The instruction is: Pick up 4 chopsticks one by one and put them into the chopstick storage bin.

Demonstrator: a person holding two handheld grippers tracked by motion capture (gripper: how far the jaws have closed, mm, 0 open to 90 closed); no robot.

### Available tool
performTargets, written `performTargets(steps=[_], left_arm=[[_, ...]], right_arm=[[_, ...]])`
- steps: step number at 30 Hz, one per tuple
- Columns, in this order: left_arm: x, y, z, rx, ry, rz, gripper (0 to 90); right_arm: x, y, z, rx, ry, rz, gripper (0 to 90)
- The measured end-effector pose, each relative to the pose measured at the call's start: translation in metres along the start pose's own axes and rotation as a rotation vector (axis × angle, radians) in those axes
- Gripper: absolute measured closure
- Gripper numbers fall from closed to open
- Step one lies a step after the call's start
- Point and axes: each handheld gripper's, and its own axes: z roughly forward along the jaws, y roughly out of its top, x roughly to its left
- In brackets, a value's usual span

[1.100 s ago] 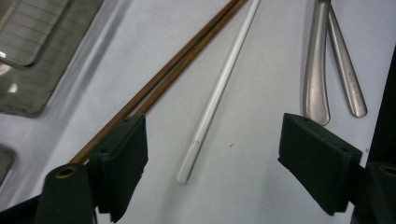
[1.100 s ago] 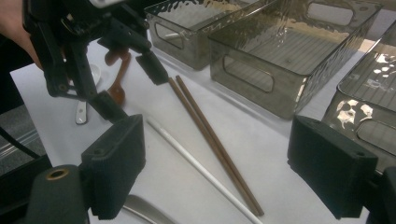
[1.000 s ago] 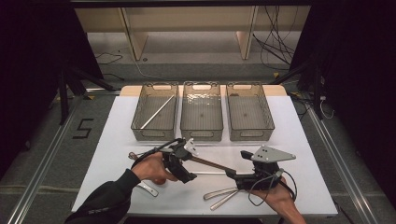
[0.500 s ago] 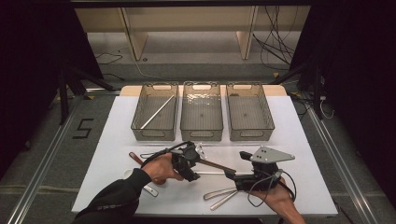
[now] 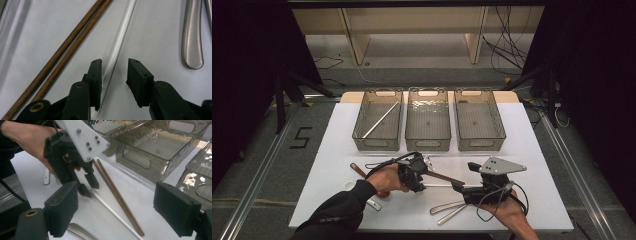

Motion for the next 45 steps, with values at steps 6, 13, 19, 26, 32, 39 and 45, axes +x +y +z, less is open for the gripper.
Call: performTargets(steps=[6, 13, 19, 26, 32, 39, 45], left_arm=[[-0.001, 0.000, 0.005, 0.021, -0.001, 0.010, 67.9], [-0.003, 0.001, 0.006, 0.037, 0.012, 0.040, 73.1], [-0.007, 0.003, 0.007, 0.049, 0.021, 0.064, 76.5], [-0.011, 0.004, 0.007, 0.055, 0.039, 0.101, 77.8], [-0.013, 0.004, 0.006, 0.071, 0.024, 0.120, 81.2], [-0.016, 0.005, 0.007, 0.087, 0.037, 0.143, 81.3], [-0.017, 0.005, 0.007, 0.090, 0.044, 0.161, 81.4]], right_arm=[[0.000, 0.000, 0.000, -0.001, 0.001, -0.005, 20.9], [0.000, 0.000, 0.000, 0.002, -0.001, -0.007, 21.1], [0.000, 0.000, 0.001, 0.001, -0.007, -0.009, 21.2], [0.001, 0.001, 0.000, 0.006, -0.018, -0.018, 21.2], [0.000, 0.000, 0.000, 0.002, -0.017, -0.019, 21.2], [0.000, 0.000, 0.000, 0.002, -0.018, -0.016, 21.2], [0.000, 0.000, 0.000, 0.003, -0.018, -0.014, 21.3]])
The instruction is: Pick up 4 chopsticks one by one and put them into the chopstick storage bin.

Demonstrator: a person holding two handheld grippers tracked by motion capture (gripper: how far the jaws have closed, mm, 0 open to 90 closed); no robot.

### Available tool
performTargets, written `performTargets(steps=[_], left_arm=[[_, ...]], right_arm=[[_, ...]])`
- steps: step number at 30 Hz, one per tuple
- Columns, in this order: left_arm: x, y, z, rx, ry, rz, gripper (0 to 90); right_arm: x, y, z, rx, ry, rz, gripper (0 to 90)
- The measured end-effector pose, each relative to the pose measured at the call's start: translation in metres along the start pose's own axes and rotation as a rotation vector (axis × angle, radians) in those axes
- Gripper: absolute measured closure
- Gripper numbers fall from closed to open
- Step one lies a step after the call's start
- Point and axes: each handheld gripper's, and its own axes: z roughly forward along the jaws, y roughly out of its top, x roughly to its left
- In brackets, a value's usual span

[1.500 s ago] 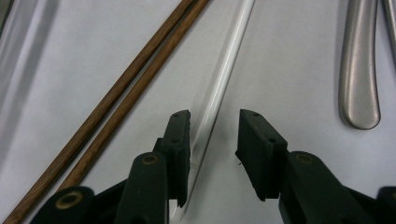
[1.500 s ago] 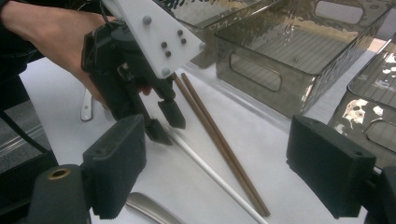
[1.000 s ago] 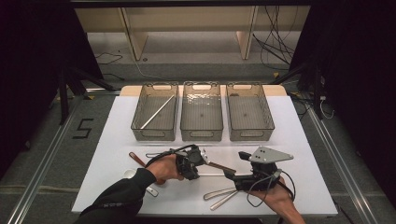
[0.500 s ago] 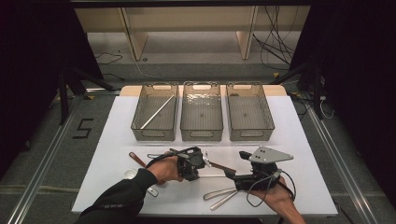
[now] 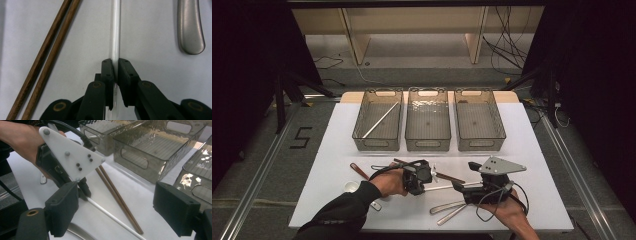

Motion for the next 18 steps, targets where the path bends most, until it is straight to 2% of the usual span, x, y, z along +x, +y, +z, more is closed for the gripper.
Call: performTargets(steps=[5, 12, 18], left_arm=[[-0.0024, 0.0011, 0.0001, 0.005, 0.014, 0.021, 82.3], [-0.0018, 0.0003, -0.0001, -0.002, 0.012, 0.037, 83.1], [-0.0002, -0.0023, -0.0005, -0.021, -0.002, 0.019, 83.4]], right_arm=[[-0.0002, 0.0002, -0.0005, 0.000, -0.003, -0.001, 21.3], [-0.0013, -0.0001, -0.0007, -0.001, -0.003, 0.001, 21.3], [-0.0005, 0.0001, -0.0007, 0.000, -0.003, -0.001, 21.3]])
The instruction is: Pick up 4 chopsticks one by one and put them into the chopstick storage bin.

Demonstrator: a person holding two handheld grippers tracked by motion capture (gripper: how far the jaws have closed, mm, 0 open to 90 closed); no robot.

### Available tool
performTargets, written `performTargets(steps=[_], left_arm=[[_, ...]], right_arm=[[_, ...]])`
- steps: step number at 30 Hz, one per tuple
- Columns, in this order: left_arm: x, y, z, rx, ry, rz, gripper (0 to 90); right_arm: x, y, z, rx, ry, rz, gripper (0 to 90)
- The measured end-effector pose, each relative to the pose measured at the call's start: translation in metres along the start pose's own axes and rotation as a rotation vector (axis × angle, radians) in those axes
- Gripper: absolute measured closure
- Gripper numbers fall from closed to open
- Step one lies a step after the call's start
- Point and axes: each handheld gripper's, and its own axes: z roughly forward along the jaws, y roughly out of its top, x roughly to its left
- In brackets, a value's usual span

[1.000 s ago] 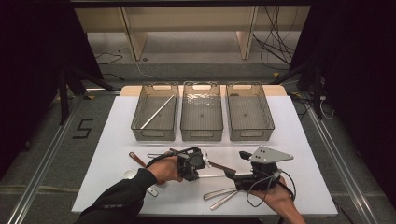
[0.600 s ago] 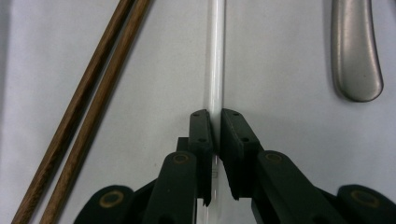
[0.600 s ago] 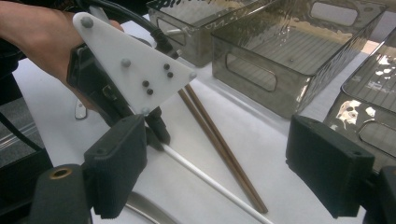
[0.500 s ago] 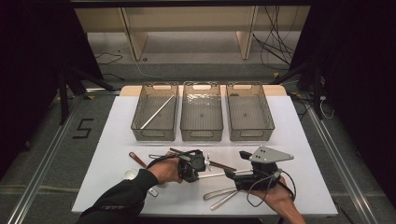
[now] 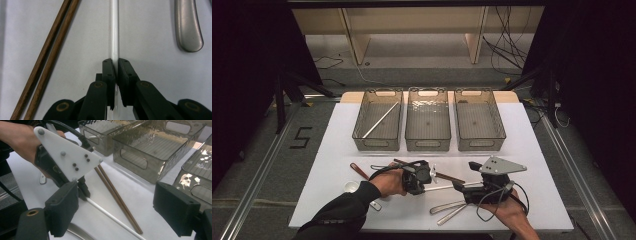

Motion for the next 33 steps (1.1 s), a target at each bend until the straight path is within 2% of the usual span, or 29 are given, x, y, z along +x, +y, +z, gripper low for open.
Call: performTargets(steps=[9, 18, 19, 22, 26, 33], left_arm=[[0.003, -0.002, -0.001, -0.004, -0.015, -0.020, 83.5], [0.007, -0.005, -0.013, -0.050, -0.033, -0.059, 83.5], [0.007, -0.005, -0.015, -0.056, -0.028, -0.061, 83.5], [0.009, -0.006, -0.023, -0.089, -0.052, -0.072, 83.5], [0.014, -0.009, -0.034, -0.121, -0.052, -0.091, 83.5], [0.025, -0.018, -0.053, -0.183, -0.024, -0.155, 83.5]], right_arm=[[-0.001, 0.000, -0.001, -0.002, -0.001, 0.002, 21.3], [-0.001, 0.000, -0.001, -0.004, -0.003, 0.003, 21.5], [-0.002, 0.000, -0.001, -0.004, -0.003, 0.003, 21.4], [-0.003, -0.001, -0.001, -0.008, -0.004, 0.009, 21.5], [-0.002, 0.000, -0.001, -0.007, 0.001, 0.005, 21.5], [-0.003, -0.001, 0.000, -0.007, 0.001, 0.011, 21.5]])
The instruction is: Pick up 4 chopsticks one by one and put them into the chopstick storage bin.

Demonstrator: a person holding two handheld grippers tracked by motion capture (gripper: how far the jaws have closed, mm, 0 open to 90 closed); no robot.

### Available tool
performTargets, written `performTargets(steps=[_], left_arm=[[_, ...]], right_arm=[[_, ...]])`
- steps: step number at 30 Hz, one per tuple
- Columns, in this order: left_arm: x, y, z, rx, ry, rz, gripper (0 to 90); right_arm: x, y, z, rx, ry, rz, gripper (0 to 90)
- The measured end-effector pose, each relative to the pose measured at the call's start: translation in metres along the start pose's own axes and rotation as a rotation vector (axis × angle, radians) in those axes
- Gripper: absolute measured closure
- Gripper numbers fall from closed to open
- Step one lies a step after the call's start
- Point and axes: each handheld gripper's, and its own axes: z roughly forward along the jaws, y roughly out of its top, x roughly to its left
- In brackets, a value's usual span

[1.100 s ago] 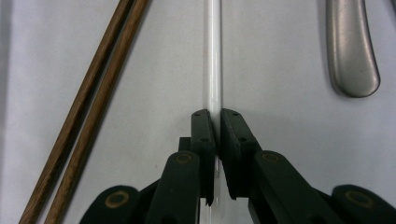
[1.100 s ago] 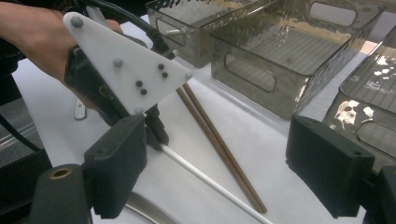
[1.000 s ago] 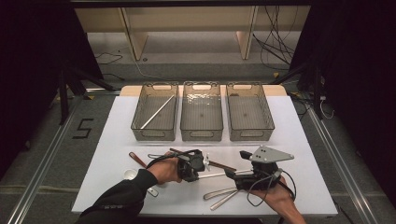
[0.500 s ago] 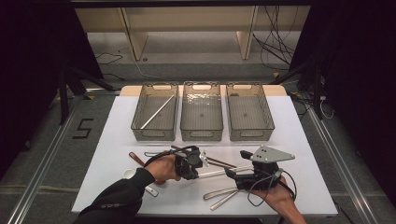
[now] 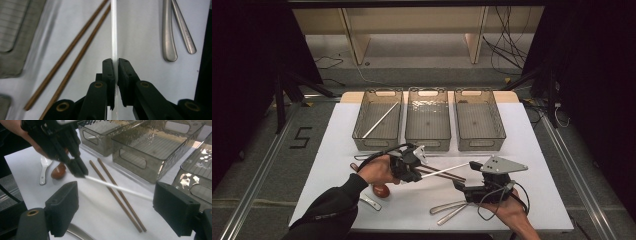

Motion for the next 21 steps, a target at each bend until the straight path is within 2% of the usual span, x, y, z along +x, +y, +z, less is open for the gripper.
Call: performTargets(steps=[1, 9, 11, 16, 19, 21], left_arm=[[0.002, -0.001, -0.003, 0.000, 0.003, 0.000, 83.5], [0.021, -0.010, -0.031, -0.082, 0.056, -0.087, 83.5], [0.027, -0.015, -0.036, -0.102, 0.054, -0.109, 83.5], [0.046, -0.030, -0.049, -0.150, 0.078, -0.194, 83.5], [0.055, -0.038, -0.056, -0.171, 0.115, -0.238, 83.5], [0.061, -0.043, -0.058, -0.198, 0.122, -0.278, 83.5]], right_arm=[[0.000, 0.000, 0.000, 0.002, 0.000, 0.001, 21.5], [0.001, 0.000, 0.001, 0.007, 0.003, -0.001, 21.5], [0.001, 0.000, 0.001, 0.006, 0.004, -0.001, 21.6], [0.001, 0.000, 0.001, 0.005, 0.004, -0.002, 21.5], [0.001, 0.000, 0.001, 0.005, 0.004, -0.001, 21.6], [0.001, 0.000, 0.002, 0.006, 0.006, 0.000, 21.6]])
